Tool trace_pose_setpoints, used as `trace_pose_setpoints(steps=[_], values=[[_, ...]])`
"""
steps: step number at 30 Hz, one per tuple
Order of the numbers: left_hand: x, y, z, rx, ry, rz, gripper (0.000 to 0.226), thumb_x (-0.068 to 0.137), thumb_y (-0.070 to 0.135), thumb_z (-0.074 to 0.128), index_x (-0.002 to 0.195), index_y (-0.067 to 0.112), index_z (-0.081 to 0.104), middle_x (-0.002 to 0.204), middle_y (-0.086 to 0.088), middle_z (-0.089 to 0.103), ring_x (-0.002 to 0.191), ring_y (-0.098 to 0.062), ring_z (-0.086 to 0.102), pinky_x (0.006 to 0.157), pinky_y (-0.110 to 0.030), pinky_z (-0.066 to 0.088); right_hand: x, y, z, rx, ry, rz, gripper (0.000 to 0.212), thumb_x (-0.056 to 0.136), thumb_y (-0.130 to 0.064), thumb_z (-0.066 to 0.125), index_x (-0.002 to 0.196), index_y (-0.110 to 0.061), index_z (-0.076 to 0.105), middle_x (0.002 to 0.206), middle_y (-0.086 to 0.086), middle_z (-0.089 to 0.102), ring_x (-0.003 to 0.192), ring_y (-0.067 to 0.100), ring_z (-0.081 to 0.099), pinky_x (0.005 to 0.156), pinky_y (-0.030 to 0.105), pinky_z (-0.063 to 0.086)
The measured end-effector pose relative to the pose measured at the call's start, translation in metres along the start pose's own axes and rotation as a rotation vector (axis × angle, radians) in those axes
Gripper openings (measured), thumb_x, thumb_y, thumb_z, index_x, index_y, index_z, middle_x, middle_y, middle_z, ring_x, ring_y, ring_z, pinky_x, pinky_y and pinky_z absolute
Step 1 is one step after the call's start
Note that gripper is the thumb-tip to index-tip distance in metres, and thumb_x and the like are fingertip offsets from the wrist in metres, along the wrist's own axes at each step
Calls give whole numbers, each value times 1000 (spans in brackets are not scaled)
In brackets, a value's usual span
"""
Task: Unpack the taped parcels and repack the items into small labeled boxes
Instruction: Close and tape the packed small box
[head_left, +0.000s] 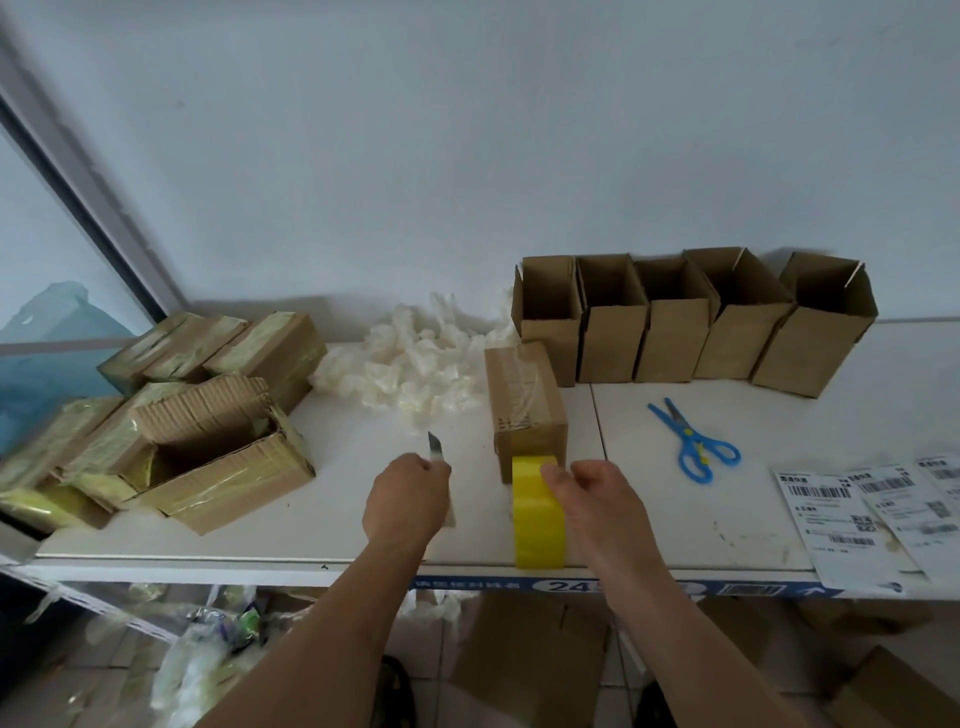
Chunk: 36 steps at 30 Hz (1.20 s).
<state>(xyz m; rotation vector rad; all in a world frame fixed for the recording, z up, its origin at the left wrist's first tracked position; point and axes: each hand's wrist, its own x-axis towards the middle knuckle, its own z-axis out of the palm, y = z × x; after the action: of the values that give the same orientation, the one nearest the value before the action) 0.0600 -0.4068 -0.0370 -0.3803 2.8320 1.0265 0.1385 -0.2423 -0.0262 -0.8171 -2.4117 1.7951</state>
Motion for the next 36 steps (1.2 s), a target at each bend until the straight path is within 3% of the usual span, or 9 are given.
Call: trace_pose_setpoints(steps=[2, 4, 10, 15, 21, 25, 31, 33, 36], values=[[-17, 15, -9, -376, 15, 41, 19, 97, 26, 53, 84, 20, 66, 75, 0, 65, 64, -14, 57, 56, -28, 43, 1, -6, -3, -41, 104, -100, 35, 92, -53, 55, 118, -30, 51, 113, -9, 55, 98, 7, 53, 80, 27, 42], [-34, 29, -14, -539, -45, 118, 14, 97, 27, 58, 89, 26, 69, 71, 6, 66, 62, -8, 58, 53, -24, 44, 2, -12, -5, -87, 120, -195, 35, 94, -51, 52, 122, -31, 53, 116, -12, 52, 105, 5, 51, 89, 27, 43], [-48, 46, -10, -658, -191, 217, 12, 94, 23, 64, 91, 18, 75, 65, -3, 67, 55, -9, 58, 54, -24, 51, 8, -24, -10, -182, -32, -341, 15, 99, -46, 44, 105, -39, 55, 99, -19, 55, 87, -8, 50, 70, 8, 34], [-46, 52, -4, -633, -261, 297, 13, 95, 28, 63, 89, 21, 73, 62, 7, 64, 57, -7, 57, 55, -20, 48, 14, -25, -14, -61, -90, -302, 18, 100, -40, 46, 97, -33, 63, 89, -14, 65, 83, 0, 61, 63, 8, 43], [-50, 56, 12, -491, -127, 35, 40, 96, 56, 47, 101, 17, 55, 89, -1, 61, 77, -12, 57, 63, -27, 45, 23, -16, -10, 133, -25, -150, 20, 101, -37, 47, 99, -24, 62, 95, -4, 69, 84, 12, 65, 66, 24, 50], [-39, 51, 26, -498, -376, -201, 55, 92, 60, 52, 124, 18, 41, 116, -5, 56, 103, -24, 58, 92, -45, 53, 30, -14, -13, 128, -2, -178, 17, 102, -36, 46, 95, -28, 59, 94, -9, 73, 89, 13, 68, 79, 34, 57], [-32, 45, 32, -694, -536, -283, 46, 92, 48, 62, 128, 23, 48, 116, -6, 63, 101, -29, 65, 91, -50, 55, 43, -21, -22, 39, 98, -331, 11, 103, -33, 43, 100, -27, 52, 81, -4, 68, 66, 7, 68, 60, 16, 51], [-30, 45, 32, -728, -538, -278, 45, 91, 45, 64, 128, 23, 51, 115, -7, 65, 101, -30, 67, 90, -51, 55, 52, -24, -21, -108, 107, -389, 7, 101, -35, 46, 106, -30, 48, 81, -5, 60, 66, 10, 60, 56, 18, 44], [-27, 45, 32, -692, -531, -241, 46, 88, 46, 64, 128, 25, 52, 114, -6, 66, 101, -30, 67, 90, -52, 55, 68, -23, -16, -400, 29, -443, 36, 90, -45, 62, 119, -36, 43, 88, -11, 49, 74, 5, 49, 62, 20, 37]])
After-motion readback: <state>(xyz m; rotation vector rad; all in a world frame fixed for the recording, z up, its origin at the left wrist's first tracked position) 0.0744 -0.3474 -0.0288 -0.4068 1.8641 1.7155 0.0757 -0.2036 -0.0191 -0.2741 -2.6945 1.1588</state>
